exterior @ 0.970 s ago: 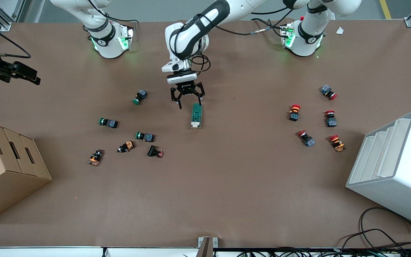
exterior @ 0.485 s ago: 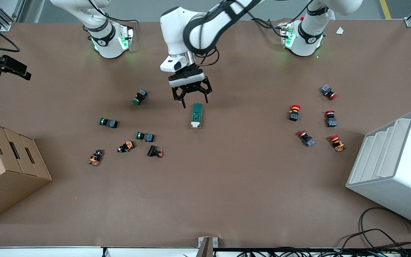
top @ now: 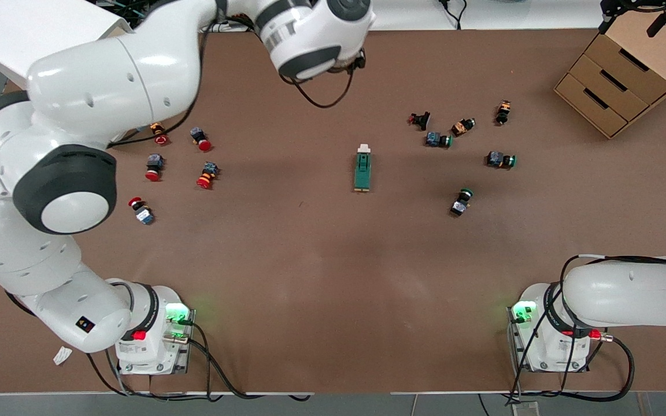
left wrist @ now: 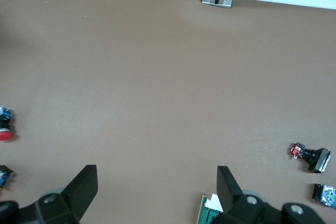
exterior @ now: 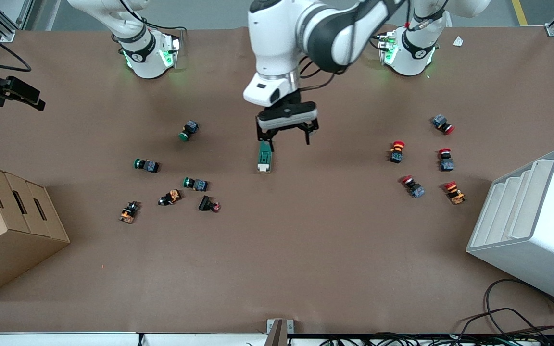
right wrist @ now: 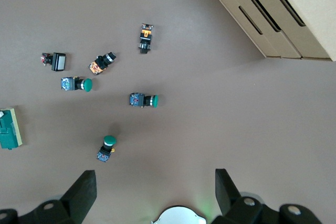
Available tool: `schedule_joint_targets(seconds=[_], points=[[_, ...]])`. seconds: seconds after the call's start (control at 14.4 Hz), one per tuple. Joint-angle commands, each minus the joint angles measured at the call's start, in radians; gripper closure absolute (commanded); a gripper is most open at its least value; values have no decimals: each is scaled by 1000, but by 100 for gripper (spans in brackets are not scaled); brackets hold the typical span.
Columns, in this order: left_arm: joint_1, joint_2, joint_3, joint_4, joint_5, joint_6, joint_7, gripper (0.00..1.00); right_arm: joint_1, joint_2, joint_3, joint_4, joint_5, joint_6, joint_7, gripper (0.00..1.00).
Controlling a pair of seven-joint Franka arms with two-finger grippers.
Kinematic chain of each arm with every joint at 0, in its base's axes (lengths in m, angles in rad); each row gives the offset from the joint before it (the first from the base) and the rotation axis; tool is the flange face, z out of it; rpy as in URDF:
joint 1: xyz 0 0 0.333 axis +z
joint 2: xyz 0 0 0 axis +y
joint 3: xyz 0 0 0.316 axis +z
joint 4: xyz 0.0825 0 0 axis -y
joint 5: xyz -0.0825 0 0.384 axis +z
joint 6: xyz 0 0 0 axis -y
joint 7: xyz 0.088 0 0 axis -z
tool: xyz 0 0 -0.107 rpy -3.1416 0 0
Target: Close load switch with both arms
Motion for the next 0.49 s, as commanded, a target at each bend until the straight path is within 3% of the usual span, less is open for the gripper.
schedule_joint_targets(seconds=[0.0, 0.42], points=[[88, -70, -7, -11, -114, -7, 131, 0, 23, -29, 2, -31, -8, 13, 8, 0], [206, -128, -1, 24, -226, -155, 329, 0, 24, -29, 2, -31, -6, 11, 8, 0]])
